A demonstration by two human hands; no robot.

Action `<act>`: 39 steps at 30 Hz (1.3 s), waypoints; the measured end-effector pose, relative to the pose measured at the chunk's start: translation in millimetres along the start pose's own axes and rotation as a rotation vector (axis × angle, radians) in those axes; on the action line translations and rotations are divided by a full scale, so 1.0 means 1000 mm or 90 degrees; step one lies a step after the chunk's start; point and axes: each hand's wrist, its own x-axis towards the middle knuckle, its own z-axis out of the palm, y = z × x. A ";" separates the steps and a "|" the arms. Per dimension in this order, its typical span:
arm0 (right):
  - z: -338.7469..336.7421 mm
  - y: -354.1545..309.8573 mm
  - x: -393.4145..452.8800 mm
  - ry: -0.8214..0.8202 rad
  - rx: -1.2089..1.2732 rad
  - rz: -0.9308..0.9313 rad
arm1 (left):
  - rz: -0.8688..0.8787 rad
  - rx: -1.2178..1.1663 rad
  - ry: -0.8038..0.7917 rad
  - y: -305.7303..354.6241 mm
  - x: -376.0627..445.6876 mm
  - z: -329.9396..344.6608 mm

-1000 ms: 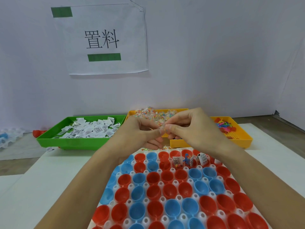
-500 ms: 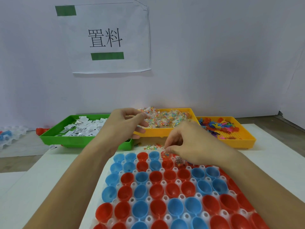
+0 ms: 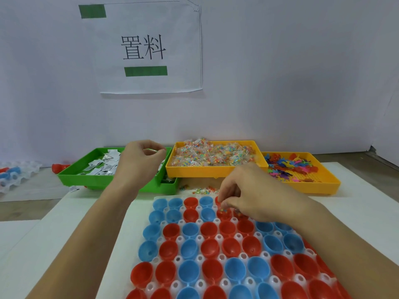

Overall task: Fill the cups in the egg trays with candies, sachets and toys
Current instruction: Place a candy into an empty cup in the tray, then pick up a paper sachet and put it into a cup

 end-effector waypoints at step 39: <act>0.005 0.001 0.002 -0.006 -0.109 -0.052 | 0.114 0.483 0.004 -0.051 0.015 -0.001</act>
